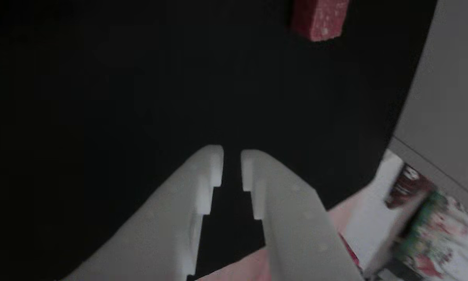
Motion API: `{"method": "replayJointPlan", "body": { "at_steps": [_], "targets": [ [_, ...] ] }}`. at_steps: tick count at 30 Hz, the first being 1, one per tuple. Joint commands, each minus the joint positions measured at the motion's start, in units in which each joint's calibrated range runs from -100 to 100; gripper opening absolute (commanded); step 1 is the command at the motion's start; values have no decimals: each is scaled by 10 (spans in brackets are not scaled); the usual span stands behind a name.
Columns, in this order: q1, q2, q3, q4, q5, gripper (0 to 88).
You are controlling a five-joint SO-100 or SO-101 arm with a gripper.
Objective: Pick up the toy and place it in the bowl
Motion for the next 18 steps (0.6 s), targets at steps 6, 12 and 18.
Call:
{"method": "replayJointPlan", "body": {
  "at_steps": [6, 12, 18],
  "targets": [
    [-2, 346, -299, -30, -3, 22],
    [-3, 508, -457, -15, -56, 22],
    [-37, 633, -588, 38, -61, 22]
  ]
}}
